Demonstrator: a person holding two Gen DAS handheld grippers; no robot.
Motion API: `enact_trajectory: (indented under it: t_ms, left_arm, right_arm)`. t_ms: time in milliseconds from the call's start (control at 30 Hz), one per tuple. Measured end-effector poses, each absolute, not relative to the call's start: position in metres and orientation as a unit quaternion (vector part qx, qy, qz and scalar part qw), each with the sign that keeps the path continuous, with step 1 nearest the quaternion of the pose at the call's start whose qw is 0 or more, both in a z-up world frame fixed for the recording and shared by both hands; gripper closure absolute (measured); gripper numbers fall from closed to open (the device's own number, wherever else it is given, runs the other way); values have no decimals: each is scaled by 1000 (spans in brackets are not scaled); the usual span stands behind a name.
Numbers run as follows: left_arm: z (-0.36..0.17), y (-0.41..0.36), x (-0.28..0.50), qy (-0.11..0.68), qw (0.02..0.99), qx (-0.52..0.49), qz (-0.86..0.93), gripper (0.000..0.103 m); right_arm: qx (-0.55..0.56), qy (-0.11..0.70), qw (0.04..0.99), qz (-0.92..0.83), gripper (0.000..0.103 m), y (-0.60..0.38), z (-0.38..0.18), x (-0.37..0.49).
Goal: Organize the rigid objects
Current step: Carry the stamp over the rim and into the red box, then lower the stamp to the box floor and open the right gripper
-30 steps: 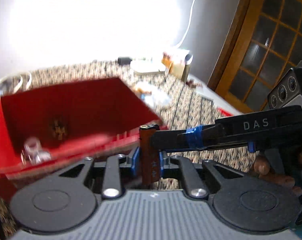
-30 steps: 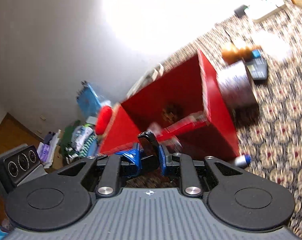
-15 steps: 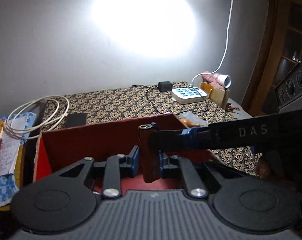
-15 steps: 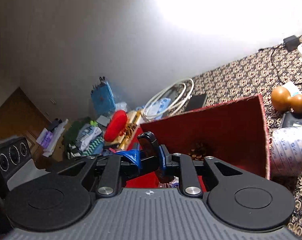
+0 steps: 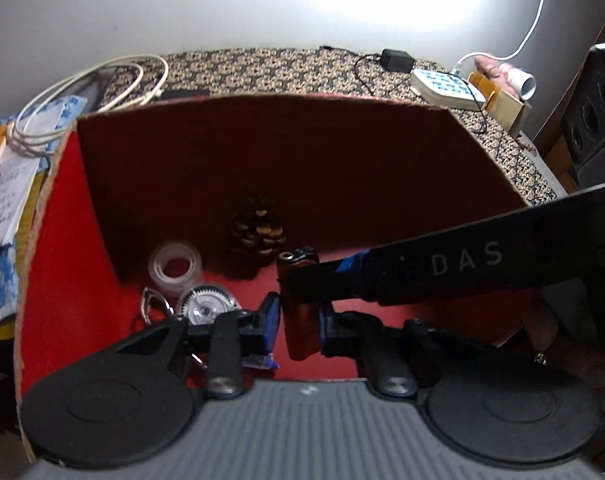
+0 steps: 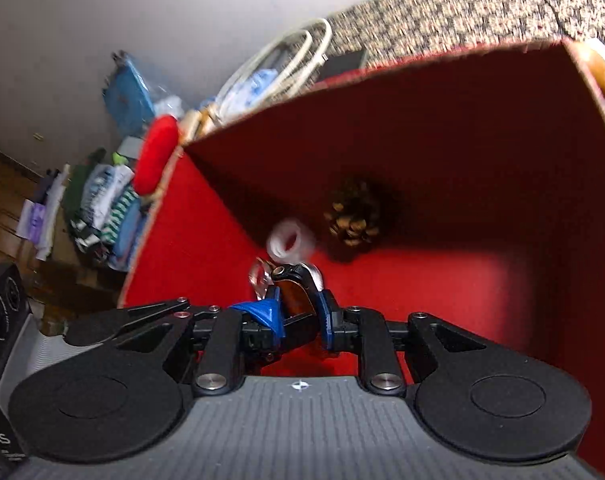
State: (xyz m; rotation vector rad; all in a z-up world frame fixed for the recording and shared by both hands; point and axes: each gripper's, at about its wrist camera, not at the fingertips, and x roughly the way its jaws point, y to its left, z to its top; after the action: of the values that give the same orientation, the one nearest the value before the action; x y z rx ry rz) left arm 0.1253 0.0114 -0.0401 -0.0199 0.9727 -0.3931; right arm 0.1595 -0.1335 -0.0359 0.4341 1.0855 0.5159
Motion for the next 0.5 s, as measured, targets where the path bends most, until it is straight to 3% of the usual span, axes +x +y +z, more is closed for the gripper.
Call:
enact_trajectory:
  t_ms: [500]
  left_arm:
    - [-43,10,135,498,850,-14,-170,94]
  right_arm:
    - [182,513,810,220,100,-127,-34,162]
